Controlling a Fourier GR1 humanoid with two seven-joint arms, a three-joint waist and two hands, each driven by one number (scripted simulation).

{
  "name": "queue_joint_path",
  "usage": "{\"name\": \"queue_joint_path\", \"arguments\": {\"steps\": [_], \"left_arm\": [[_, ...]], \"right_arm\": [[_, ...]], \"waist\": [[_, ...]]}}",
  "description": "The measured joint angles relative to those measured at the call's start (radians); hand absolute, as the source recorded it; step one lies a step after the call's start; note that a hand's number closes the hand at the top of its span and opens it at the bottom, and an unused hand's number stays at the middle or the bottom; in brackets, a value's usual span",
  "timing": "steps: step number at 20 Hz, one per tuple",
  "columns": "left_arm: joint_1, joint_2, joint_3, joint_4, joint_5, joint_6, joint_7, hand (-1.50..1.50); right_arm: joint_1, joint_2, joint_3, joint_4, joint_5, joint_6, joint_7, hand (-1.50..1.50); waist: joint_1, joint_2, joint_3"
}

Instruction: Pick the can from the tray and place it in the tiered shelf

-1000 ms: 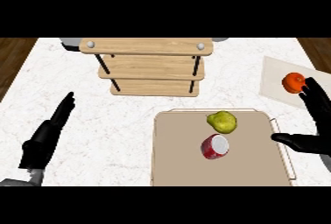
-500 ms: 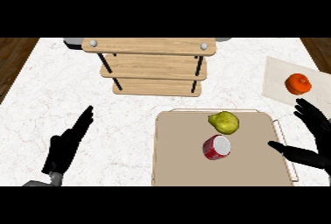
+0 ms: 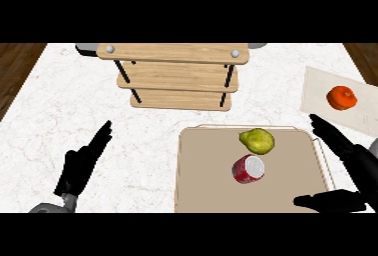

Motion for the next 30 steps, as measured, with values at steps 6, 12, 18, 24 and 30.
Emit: {"name": "queue_joint_path", "arguments": {"steps": [6, 12, 18, 24, 30], "left_arm": [[-0.006, 0.001, -0.001, 0.011, -0.010, -0.006, -0.004, 0.00], [-0.028, -0.021, -0.010, 0.017, -0.022, -0.004, 0.006, 0.00], [-0.025, -0.024, -0.001, 0.008, -0.032, -0.013, 0.011, 0.00], [-0.004, -0.027, 0.011, -0.018, -0.038, -0.013, 0.023, 0.00], [-0.010, -0.026, 0.036, -0.011, -0.039, -0.026, 0.028, 0.00]], "right_arm": [[-0.070, -0.201, 0.093, -0.098, 0.239, 0.033, 0.288, -1.50], [-0.242, -0.199, 0.234, -0.171, 0.438, 0.102, 0.670, -1.50], [-0.428, 0.037, 0.393, -0.107, 0.531, 0.183, 0.888, -1.50], [-0.481, 0.181, 0.447, 0.015, 0.572, 0.219, 0.939, -1.50], [-0.474, 0.269, 0.485, 0.056, 0.648, 0.229, 0.980, -1.50]], "waist": [[0.015, 0.000, -0.005], [0.033, 0.004, -0.003], [0.032, 0.004, 0.000], [0.021, 0.003, 0.001], [0.009, 0.001, 0.002]]}}
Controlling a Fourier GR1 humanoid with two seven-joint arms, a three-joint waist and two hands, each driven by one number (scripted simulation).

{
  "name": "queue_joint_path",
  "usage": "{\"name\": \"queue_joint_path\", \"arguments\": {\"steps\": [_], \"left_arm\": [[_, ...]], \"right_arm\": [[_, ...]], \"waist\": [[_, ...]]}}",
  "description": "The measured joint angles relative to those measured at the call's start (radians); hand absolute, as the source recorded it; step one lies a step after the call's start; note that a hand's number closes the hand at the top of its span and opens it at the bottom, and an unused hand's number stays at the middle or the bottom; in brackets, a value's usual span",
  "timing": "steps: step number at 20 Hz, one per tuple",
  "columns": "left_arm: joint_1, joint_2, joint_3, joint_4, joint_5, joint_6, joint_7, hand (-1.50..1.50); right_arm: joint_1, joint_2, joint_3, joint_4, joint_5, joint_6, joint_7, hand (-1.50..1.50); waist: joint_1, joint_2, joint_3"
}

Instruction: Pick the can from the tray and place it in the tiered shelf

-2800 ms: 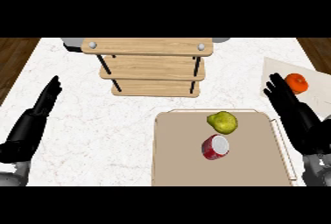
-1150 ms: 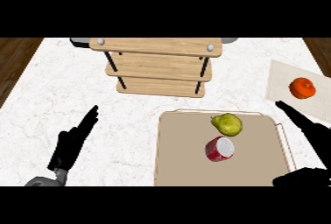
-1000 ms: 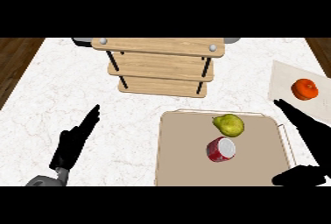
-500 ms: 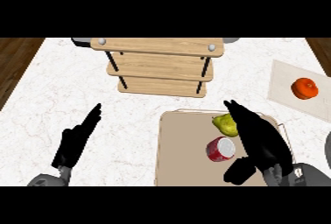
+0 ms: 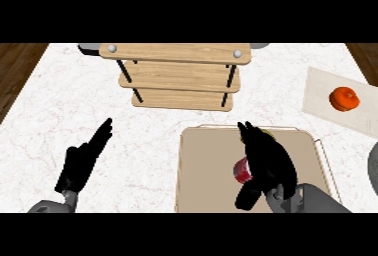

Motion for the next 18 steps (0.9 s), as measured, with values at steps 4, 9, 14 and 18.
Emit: {"name": "queue_joint_path", "arguments": {"steps": [4, 9, 14, 18], "left_arm": [[0.033, -0.006, 0.000, -0.017, -0.010, 0.003, -0.009, 0.00], [0.027, -0.014, 0.009, -0.032, -0.017, 0.000, 0.010, 0.00], [0.005, -0.022, 0.030, 0.016, -0.027, -0.018, -0.015, 0.00], [0.012, -0.031, 0.035, 0.005, -0.037, -0.021, -0.009, 0.00]], "right_arm": [[0.012, 0.022, 0.007, 0.035, 0.065, 0.005, 0.000, -1.50], [0.035, 0.039, -0.002, 0.061, 0.121, 0.023, -0.011, -1.50], [0.059, 0.073, -0.015, 0.105, 0.163, 0.045, -0.030, -1.50], [0.069, 0.092, -0.037, 0.130, 0.193, 0.069, -0.044, -1.50]], "waist": [[-0.002, -0.001, 0.000], [-0.005, 0.000, 0.000], [-0.006, 0.001, 0.000], [-0.005, 0.001, 0.001]]}}
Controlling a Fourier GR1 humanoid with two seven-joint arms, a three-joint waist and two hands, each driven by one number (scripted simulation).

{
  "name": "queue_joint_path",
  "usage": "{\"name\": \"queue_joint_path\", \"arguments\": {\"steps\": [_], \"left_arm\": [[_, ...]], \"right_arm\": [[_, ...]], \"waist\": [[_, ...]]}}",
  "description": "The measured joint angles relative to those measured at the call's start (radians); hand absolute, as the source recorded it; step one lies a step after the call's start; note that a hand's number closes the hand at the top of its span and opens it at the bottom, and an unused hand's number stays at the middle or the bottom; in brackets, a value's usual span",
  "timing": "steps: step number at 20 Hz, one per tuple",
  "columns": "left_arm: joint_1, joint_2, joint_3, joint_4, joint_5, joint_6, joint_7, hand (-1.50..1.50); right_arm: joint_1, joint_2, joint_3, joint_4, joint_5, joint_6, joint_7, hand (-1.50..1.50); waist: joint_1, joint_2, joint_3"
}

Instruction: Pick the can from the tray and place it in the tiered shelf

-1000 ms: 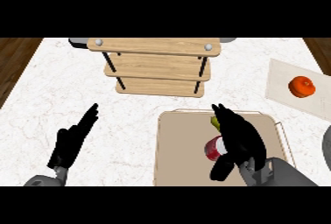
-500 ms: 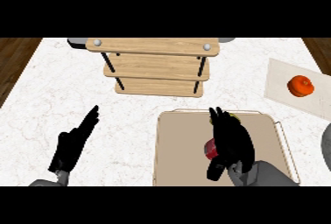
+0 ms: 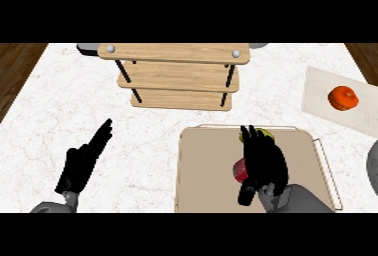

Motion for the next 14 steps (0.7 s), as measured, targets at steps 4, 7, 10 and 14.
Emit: {"name": "queue_joint_path", "arguments": {"steps": [4, 7, 10, 14], "left_arm": [[0.001, -0.002, 0.017, 0.011, -0.002, -0.020, -0.009, 0.00], [0.007, -0.015, 0.018, 0.019, -0.017, -0.023, -0.018, 0.00], [0.013, -0.024, 0.020, 0.002, -0.031, -0.025, -0.003, 0.00], [0.006, -0.028, 0.046, 0.003, -0.038, -0.045, 0.004, 0.00]], "right_arm": [[0.018, 0.016, -0.029, 0.019, 0.029, 0.015, -0.023, -1.50], [0.027, 0.030, -0.054, 0.052, 0.050, 0.026, -0.047, -1.50], [0.041, 0.063, -0.060, 0.108, 0.096, 0.024, -0.070, -1.50], [0.041, 0.100, -0.099, 0.154, 0.141, 0.032, -0.102, 1.50]], "waist": [[0.000, 0.000, 0.000], [0.000, 0.000, 0.000], [0.001, 0.000, 0.000], [0.001, -0.005, -0.004]]}}
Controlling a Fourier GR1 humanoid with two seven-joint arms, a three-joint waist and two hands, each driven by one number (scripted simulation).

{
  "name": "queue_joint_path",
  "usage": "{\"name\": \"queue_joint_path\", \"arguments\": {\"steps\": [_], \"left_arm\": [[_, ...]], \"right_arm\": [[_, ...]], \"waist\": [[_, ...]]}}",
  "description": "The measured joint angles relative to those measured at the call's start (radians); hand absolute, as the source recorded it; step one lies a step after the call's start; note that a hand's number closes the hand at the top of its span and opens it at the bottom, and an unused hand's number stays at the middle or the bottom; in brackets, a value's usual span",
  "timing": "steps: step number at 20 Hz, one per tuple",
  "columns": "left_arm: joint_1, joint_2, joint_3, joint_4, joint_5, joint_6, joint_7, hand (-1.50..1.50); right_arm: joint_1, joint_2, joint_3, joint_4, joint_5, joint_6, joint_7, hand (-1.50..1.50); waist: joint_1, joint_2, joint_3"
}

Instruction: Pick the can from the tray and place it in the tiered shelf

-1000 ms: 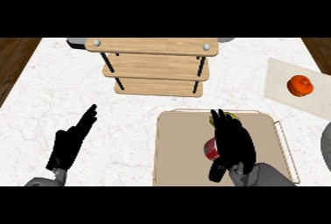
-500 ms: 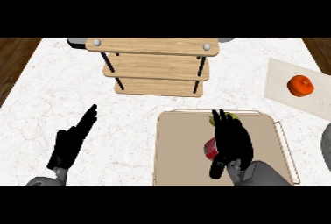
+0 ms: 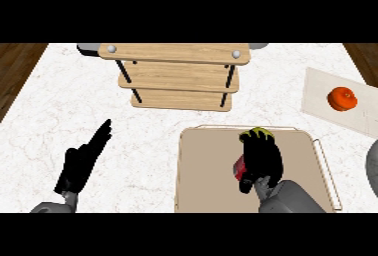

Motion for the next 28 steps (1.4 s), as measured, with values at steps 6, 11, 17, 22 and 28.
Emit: {"name": "queue_joint_path", "arguments": {"steps": [6, 11, 17, 22, 28], "left_arm": [[0.023, -0.022, 0.006, -0.019, -0.027, -0.003, -0.003, 0.00], [0.019, -0.050, 0.007, -0.016, -0.057, 0.007, -0.001, 0.00], [0.005, -0.048, 0.040, -0.002, -0.058, -0.026, 0.003, 0.00], [0.022, -0.047, 0.045, -0.021, -0.057, -0.038, 0.009, 0.00], [0.024, -0.058, 0.048, -0.015, -0.067, -0.033, 0.002, 0.00]], "right_arm": [[0.011, 0.015, -0.017, 0.018, 0.068, -0.001, -0.074, 1.50], [0.001, 0.037, -0.038, 0.055, 0.137, -0.023, -0.112, 1.50], [0.032, 0.071, -0.047, -0.045, 0.215, -0.002, -0.069, 1.50], [0.096, 0.178, 0.034, -0.116, 0.305, -0.063, 0.048, 1.50], [0.130, 0.215, 0.112, -0.277, 0.407, -0.089, 0.131, 1.50]], "waist": [[-0.001, -0.008, -0.007], [-0.002, -0.010, -0.008], [-0.003, -0.001, 0.000], [-0.003, 0.000, 0.001], [-0.006, 0.001, 0.003]]}}
